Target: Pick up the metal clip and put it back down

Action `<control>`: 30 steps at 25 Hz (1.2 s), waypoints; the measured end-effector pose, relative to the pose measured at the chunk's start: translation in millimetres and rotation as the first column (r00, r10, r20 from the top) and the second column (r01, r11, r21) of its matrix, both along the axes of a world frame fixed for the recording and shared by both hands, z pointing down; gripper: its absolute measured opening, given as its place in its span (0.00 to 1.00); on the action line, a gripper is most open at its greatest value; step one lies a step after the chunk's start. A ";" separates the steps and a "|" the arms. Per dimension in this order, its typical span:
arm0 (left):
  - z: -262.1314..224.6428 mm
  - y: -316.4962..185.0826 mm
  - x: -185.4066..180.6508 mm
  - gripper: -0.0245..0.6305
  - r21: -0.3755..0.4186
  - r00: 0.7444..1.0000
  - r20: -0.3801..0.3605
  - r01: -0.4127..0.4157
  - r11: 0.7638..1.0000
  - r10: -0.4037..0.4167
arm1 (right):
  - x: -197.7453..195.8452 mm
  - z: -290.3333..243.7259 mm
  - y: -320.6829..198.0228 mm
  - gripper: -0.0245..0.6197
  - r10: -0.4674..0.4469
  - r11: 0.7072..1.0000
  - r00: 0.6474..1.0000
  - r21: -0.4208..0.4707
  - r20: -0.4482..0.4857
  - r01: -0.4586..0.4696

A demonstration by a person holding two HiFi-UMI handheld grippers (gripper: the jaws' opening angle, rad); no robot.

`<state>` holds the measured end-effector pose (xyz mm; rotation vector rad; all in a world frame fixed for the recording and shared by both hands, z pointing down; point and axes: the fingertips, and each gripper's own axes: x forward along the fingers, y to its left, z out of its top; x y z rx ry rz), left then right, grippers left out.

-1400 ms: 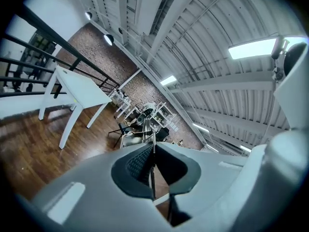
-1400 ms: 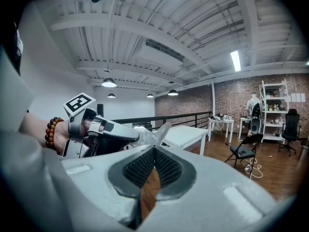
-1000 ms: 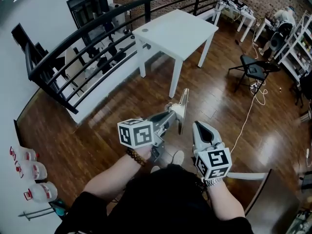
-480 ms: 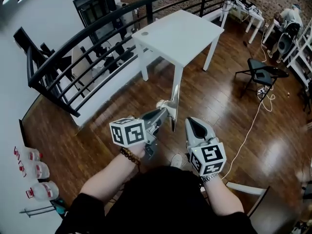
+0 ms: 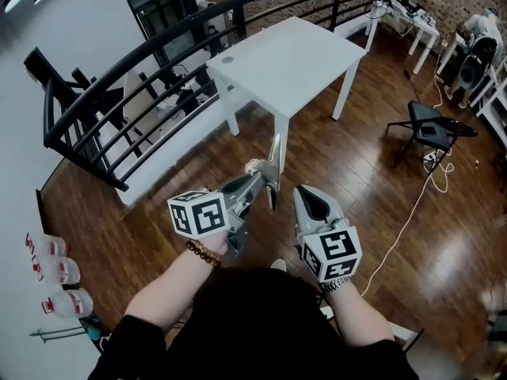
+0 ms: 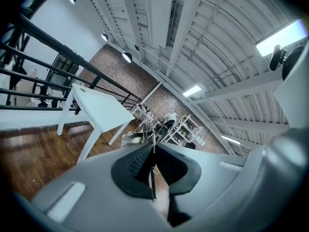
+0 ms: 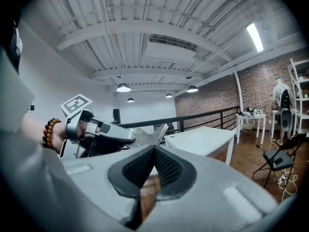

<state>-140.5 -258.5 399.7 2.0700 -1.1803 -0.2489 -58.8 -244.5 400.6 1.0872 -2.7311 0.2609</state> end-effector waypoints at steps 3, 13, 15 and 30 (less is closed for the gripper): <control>0.9 -11.6 -1.9 0.07 -0.001 1.000 0.004 0.010 1.000 -0.010 | -1.1 1.8 -12.7 0.02 -0.006 1.000 1.000 -0.004 0.005 0.006; 16.3 -65.1 -28.8 0.07 -0.001 0.999 -0.037 -0.026 1.000 0.025 | -25.4 13.1 -60.8 0.02 0.038 0.999 0.999 -0.002 -0.035 -0.038; 14.7 -81.8 -38.0 0.07 0.011 0.998 -0.053 -0.041 0.999 0.042 | -35.2 10.7 -76.2 0.02 0.053 0.999 0.997 0.010 -0.052 -0.053; 12.2 -191.8 -163.4 0.07 0.030 0.987 -0.106 -0.118 0.993 0.120 | -166.7 -2.6 -179.9 0.02 0.121 0.992 0.986 0.047 -0.119 -0.116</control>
